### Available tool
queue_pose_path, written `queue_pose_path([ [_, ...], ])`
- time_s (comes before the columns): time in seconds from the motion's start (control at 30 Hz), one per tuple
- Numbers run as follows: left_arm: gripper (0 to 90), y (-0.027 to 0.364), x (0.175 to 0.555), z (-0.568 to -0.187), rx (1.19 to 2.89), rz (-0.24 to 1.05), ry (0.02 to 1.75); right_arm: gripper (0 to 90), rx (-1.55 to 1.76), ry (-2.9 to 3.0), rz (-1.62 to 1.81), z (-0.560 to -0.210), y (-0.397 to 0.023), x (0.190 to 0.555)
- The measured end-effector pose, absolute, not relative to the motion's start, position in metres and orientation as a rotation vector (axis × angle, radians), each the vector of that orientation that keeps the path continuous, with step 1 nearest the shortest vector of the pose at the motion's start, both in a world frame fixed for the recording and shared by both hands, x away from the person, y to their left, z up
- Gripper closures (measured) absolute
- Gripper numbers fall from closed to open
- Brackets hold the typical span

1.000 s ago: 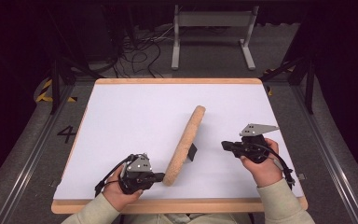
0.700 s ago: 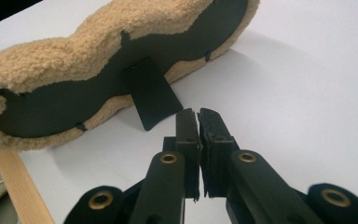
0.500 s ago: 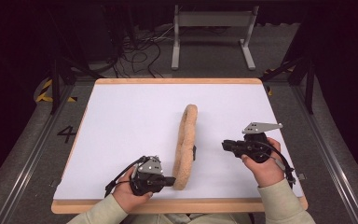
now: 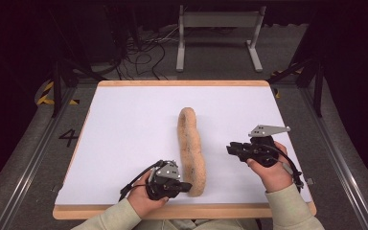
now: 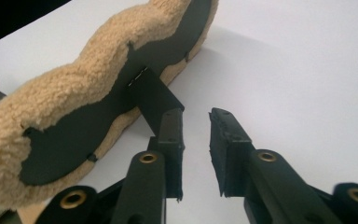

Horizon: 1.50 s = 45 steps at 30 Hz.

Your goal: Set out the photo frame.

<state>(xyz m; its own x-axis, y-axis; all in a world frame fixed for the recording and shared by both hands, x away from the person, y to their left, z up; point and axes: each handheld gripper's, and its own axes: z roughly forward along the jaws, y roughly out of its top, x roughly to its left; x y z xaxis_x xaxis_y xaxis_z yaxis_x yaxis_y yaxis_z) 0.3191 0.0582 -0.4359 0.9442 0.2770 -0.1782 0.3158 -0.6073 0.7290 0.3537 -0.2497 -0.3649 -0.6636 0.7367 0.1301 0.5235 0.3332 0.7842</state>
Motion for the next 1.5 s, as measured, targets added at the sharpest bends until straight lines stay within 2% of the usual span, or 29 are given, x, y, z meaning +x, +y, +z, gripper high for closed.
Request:
queue_pose_path([
  [0.2,85.3,0.061,0.319,-0.435,2.265,-0.047,0.420,60.0,1.163,2.321,1.237,-0.363,-0.244,0.353],
  [0.27,83.5,0.066,0.320,-0.434,2.263,-0.039,0.430,51.1,1.156,2.329,1.215,-0.362,-0.240,0.353],
  [0.3,82.9,0.069,0.322,-0.434,2.254,-0.033,0.438,49.4,1.154,2.327,1.199,-0.361,-0.238,0.353],
  [0.67,72.3,0.090,0.329,-0.425,2.195,0.067,0.511,50.0,1.109,2.329,1.271,-0.341,-0.216,0.357],
  [0.97,60.0,0.110,0.338,-0.420,2.130,0.152,0.604,48.3,1.131,2.312,1.323,-0.332,-0.187,0.367],
  [1.2,54.1,0.124,0.347,-0.420,2.086,0.180,0.666,39.1,1.164,2.360,1.257,-0.330,-0.165,0.380],
  [1.33,52.1,0.134,0.354,-0.421,2.069,0.200,0.705,30.9,1.210,2.409,1.212,-0.335,-0.151,0.390],
  [1.5,51.2,0.141,0.360,-0.422,2.057,0.216,0.739,30.3,1.295,2.441,1.131,-0.344,-0.141,0.402],
])
